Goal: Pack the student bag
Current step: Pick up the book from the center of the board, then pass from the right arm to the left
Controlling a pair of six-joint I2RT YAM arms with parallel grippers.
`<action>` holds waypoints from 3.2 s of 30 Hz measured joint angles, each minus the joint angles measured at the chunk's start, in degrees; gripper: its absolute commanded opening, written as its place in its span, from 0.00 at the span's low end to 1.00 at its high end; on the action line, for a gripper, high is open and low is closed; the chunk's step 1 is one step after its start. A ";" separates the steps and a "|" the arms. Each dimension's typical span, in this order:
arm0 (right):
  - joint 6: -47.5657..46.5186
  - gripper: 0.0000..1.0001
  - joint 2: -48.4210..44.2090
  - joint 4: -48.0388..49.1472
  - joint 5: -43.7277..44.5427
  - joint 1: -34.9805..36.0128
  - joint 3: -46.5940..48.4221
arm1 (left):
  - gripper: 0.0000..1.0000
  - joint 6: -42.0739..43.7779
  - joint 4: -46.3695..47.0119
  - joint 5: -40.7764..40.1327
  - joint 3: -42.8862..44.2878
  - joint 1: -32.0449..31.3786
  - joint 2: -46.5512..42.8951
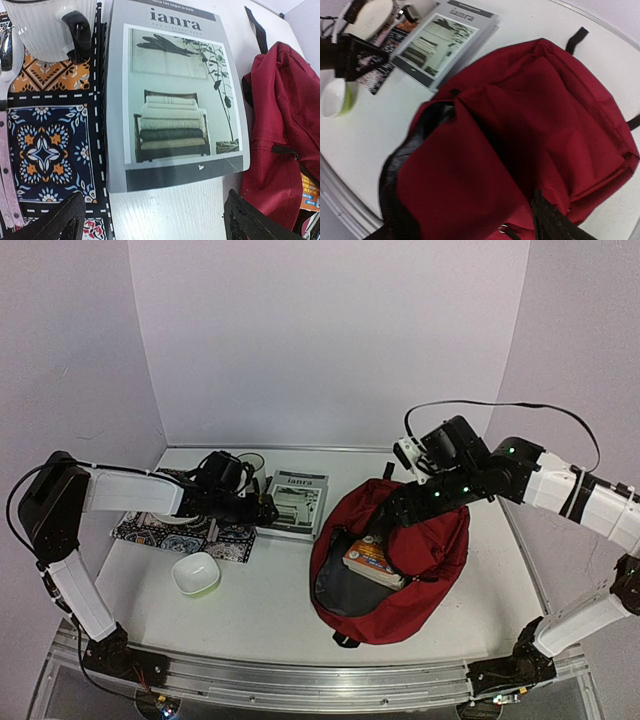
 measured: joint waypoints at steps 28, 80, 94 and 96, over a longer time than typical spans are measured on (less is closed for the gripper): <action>12.90 0.84 33.85 17.92 -12.41 -3.91 23.00 | 0.91 5.64 -2.99 3.39 11.22 3.91 11.44; 42.89 0.00 43.85 56.16 -23.80 -6.60 10.34 | 1.00 -0.35 -2.57 7.09 7.34 4.28 -0.06; 53.49 0.00 25.83 74.90 -15.03 -5.81 -13.10 | 1.00 -18.49 16.27 9.49 -13.12 4.28 -17.32; 55.04 0.00 25.36 78.01 -13.63 -5.45 -15.14 | 1.00 -21.57 19.88 11.54 -15.94 4.28 -17.34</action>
